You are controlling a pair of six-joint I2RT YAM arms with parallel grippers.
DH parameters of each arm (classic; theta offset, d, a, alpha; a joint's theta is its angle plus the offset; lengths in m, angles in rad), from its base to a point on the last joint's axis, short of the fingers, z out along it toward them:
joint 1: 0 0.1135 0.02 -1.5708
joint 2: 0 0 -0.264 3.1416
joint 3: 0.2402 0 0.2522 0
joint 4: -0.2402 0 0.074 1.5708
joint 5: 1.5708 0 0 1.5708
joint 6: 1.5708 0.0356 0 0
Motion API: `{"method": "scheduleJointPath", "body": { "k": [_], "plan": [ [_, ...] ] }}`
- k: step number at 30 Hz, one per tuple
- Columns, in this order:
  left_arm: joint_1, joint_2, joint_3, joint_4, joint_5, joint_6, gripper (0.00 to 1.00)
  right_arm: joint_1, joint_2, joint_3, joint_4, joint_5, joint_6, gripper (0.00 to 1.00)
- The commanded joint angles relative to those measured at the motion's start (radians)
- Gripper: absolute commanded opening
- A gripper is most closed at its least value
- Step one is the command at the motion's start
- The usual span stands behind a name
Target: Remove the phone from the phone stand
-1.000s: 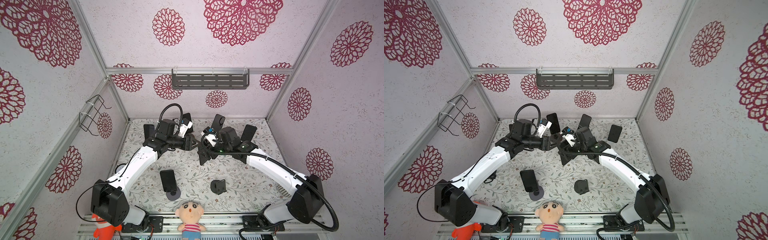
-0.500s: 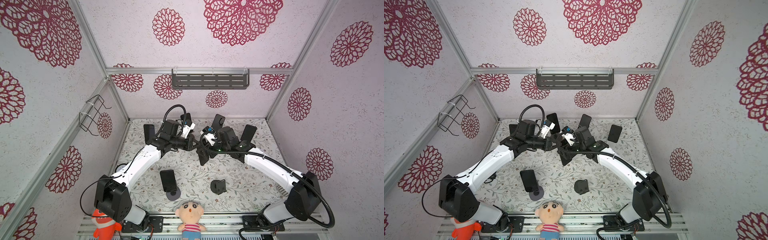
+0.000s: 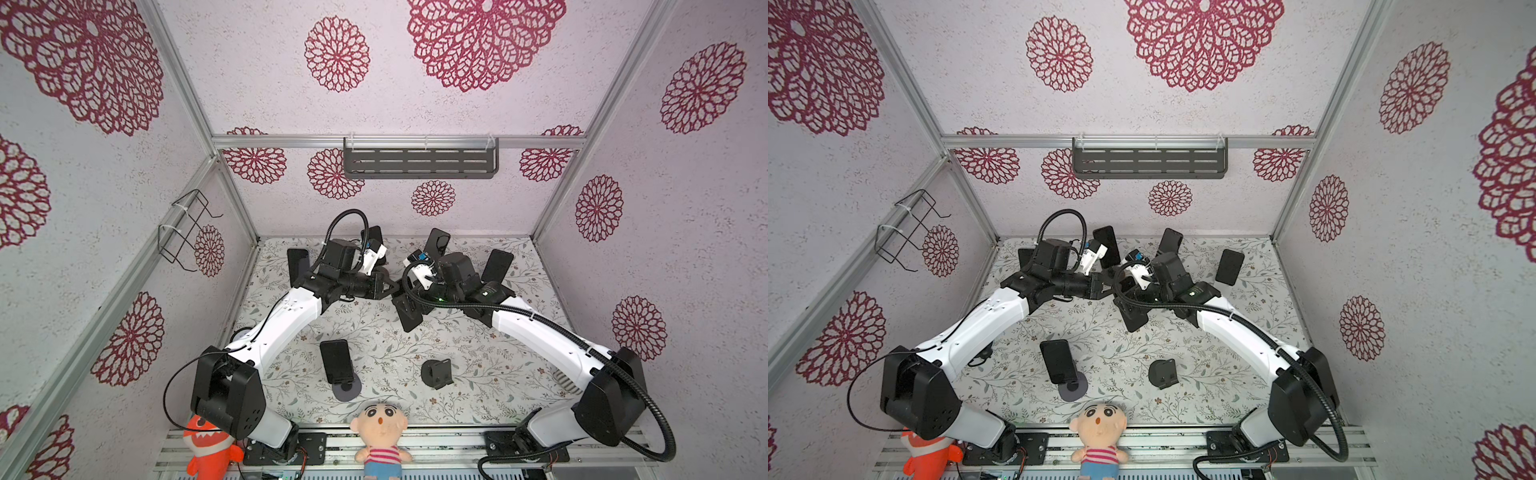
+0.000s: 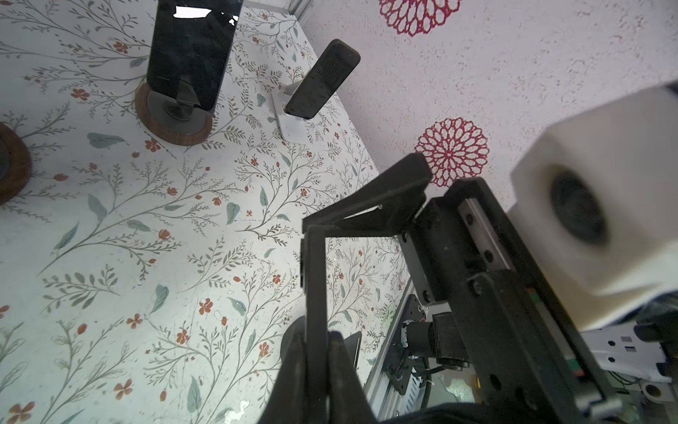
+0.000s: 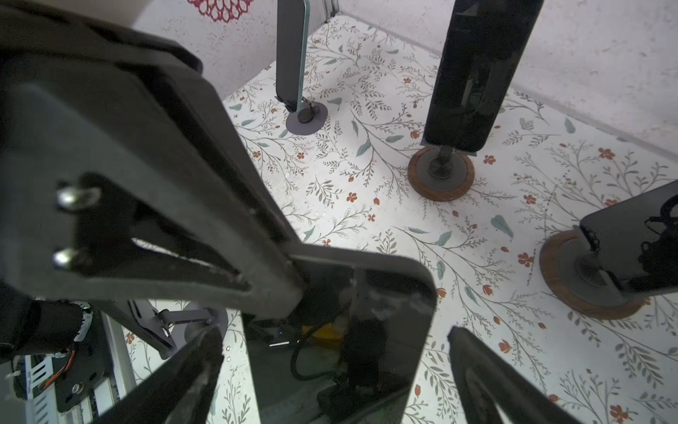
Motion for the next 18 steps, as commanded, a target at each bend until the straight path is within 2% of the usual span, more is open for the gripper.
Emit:
{"method": "scheduleJointPath", "body": {
  "k": [1,11,18],
  "plan": [
    [0.011,-0.006,0.003,0.073,0.044,-0.025,0.0,0.0,-0.037,-0.025,0.001,0.021,0.011,0.99],
    [0.02,0.005,0.001,0.114,0.033,-0.078,0.0,0.04,0.005,-0.058,0.061,0.081,0.049,0.99],
    [0.021,0.01,-0.002,0.13,0.03,-0.098,0.0,0.061,0.011,-0.075,0.104,0.121,0.076,0.83]
  ]
}}
